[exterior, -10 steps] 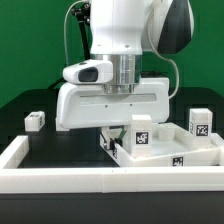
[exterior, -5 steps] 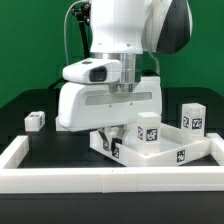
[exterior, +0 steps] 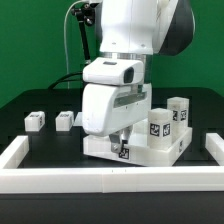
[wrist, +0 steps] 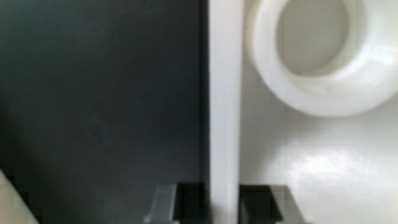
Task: Assemble square table
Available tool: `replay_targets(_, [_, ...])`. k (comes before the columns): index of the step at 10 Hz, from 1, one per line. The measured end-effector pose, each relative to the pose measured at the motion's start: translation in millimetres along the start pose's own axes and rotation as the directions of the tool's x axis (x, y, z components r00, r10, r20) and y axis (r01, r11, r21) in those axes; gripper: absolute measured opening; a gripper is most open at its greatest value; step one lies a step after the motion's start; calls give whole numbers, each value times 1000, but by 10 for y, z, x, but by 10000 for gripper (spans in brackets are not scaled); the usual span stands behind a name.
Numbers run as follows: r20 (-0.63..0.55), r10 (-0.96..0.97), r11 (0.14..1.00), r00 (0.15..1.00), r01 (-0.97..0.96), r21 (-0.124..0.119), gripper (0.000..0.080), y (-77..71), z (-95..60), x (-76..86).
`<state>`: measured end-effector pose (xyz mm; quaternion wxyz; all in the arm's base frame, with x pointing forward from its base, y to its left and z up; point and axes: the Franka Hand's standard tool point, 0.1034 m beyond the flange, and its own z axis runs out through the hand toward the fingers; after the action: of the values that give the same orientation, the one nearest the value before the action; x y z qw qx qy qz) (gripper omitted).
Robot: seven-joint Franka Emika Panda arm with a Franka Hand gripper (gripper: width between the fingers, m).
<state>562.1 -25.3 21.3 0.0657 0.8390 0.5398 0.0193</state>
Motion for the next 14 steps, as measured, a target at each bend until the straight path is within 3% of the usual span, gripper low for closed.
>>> replay_targets(4, [13, -185, 983, 983, 185, -4, 64, 12, 3, -28])
replay_targets(6, [29, -390, 921, 920, 391, -8, 64, 30, -20, 99])
replay_targets(9, [70, -635, 772, 770, 635, 12, 64, 122, 5, 330])
replay_targets(14, [88, -833, 551, 546, 833, 45, 63, 143, 27, 225])
